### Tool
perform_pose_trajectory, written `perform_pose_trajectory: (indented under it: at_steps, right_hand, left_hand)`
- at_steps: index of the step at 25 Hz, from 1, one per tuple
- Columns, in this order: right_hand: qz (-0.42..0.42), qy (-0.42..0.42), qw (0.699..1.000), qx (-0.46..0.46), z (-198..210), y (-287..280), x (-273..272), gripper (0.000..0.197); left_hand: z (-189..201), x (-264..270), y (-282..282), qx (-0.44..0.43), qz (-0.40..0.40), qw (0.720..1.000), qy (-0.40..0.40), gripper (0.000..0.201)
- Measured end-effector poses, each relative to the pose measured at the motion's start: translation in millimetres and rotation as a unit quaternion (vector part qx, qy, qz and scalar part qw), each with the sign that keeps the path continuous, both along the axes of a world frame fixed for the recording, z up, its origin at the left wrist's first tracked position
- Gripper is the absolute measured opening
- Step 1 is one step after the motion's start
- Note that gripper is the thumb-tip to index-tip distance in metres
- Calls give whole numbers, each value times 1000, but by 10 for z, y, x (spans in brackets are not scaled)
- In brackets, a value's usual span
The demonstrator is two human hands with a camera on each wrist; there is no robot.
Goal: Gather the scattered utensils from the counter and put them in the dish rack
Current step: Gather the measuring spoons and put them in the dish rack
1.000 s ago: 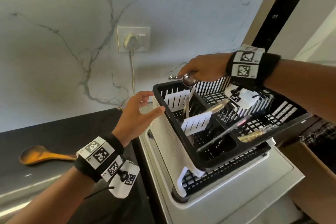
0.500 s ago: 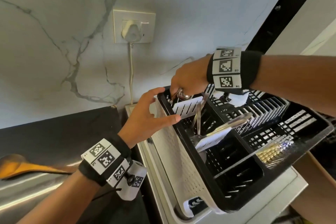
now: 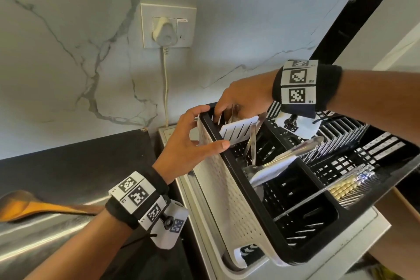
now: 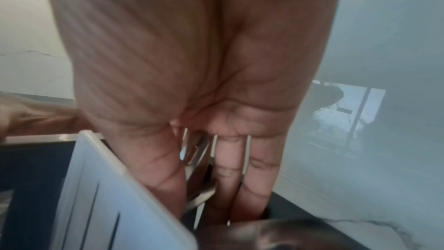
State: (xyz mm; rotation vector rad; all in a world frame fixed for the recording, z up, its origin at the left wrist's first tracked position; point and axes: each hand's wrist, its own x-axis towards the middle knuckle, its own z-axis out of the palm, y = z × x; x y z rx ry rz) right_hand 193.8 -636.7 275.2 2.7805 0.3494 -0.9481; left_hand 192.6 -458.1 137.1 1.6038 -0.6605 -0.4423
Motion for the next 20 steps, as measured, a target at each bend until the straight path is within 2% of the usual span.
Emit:
perform_pose_trajectory:
  at_steps: [3,7,11,16,20]
  right_hand:
    - [0,-68,998,9,136,-27,-79,52]
    - [-11,-174,984,41,369,-86,-273,35]
    - [-16,-220,973,73,485,68,-386,31]
    - [41,-224,965,127,494,743,-433,31]
    - [102,-204,958,174,156,1620,-386,32]
  left_hand:
    - [17,-18,4,3,7,1000,-4,83]
    - [76,-68,32,44,32,998,-39,74]
    - [144,-208,170,86,58,992,-72,65]
    - [4,-541,815,154,96,978,-99,43]
    - [-399,-917,1710,272,140,943,-134,39]
